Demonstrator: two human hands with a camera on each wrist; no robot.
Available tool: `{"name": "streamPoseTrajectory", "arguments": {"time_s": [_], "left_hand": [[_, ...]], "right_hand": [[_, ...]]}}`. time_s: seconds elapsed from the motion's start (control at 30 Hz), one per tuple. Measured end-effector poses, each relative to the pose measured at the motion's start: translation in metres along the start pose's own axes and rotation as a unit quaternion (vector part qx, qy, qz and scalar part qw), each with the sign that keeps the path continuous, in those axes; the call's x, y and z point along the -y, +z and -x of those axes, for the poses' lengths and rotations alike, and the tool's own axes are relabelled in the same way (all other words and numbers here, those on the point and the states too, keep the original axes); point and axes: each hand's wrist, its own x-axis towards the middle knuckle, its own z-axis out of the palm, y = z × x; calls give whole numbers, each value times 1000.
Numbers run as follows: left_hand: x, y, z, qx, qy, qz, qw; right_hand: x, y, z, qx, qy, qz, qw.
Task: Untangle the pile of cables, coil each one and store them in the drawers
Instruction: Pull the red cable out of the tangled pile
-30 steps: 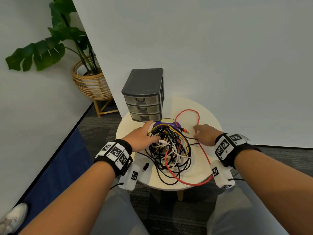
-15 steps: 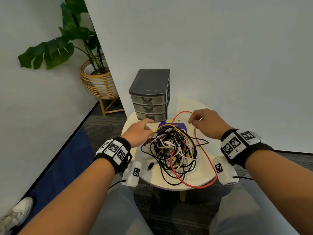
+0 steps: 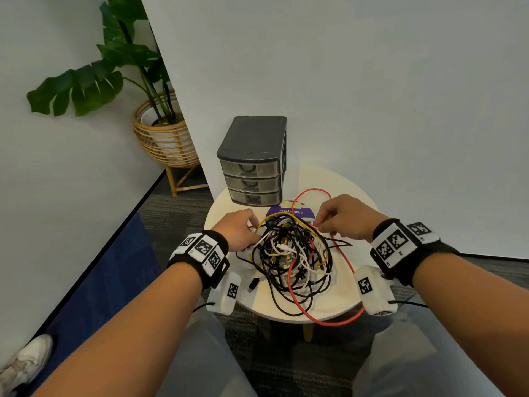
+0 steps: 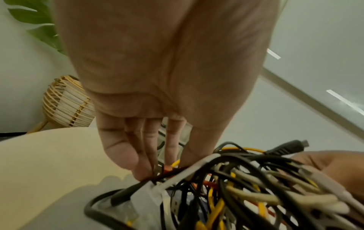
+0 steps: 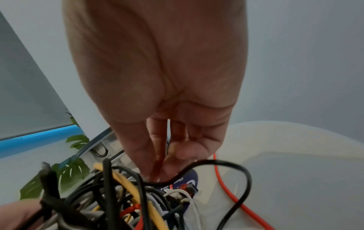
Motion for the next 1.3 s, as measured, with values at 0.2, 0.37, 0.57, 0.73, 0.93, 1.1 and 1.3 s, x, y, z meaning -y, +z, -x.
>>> {"name": "streamPoseTrajectory", "arguments": {"time_s": [0.2,0.37,0.57,0.73,0.93,1.1,1.3], "left_hand": [[-1,2,1,-15,0,-2,1000],[-3,-3,5,-9,28,50,998],[-9,-8,5,20,50,64,997],[-17,-10,5,-55,78,58,994],[-36,-1,5,52,143,95,984],[-34,3,-4,45,133,-65,988],[-28,-2,-6,41,97,-91,990]], "right_hand": [[8,0,7,106,10,78,991],[10,12,3,109,18,79,991],[17,19,-6,102,16,88,991],[20,24,-10,28,-1,93,995],[26,33,-18,3,-12,86,996],[29,29,-17,38,-29,108,993],[20,0,-18,-128,56,-15,990]]}}
